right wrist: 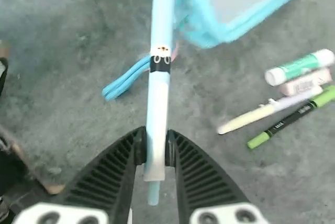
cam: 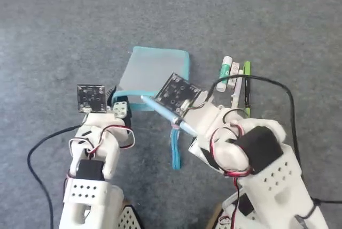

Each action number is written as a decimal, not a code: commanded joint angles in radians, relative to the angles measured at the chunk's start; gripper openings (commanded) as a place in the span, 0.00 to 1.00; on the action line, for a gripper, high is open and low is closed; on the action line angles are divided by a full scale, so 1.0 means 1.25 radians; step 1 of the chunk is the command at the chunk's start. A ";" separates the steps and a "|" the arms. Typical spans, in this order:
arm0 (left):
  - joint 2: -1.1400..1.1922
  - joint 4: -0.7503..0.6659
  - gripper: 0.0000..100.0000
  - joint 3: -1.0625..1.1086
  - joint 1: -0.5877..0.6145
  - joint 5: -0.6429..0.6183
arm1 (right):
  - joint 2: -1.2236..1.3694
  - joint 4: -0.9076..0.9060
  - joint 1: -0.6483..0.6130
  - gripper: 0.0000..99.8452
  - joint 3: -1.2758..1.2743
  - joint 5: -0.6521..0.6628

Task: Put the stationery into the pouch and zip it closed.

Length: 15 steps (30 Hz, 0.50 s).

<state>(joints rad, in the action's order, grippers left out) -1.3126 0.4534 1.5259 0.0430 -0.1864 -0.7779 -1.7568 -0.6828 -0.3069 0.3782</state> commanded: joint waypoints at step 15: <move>-0.006 -0.015 0.01 -0.012 -0.021 -0.007 | 0.100 -0.013 0.003 0.01 0.076 0.007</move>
<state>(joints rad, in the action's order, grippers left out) -1.3126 0.4473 1.5259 0.0522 -0.1864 -0.7488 -1.7568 -0.6843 -0.3130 0.3782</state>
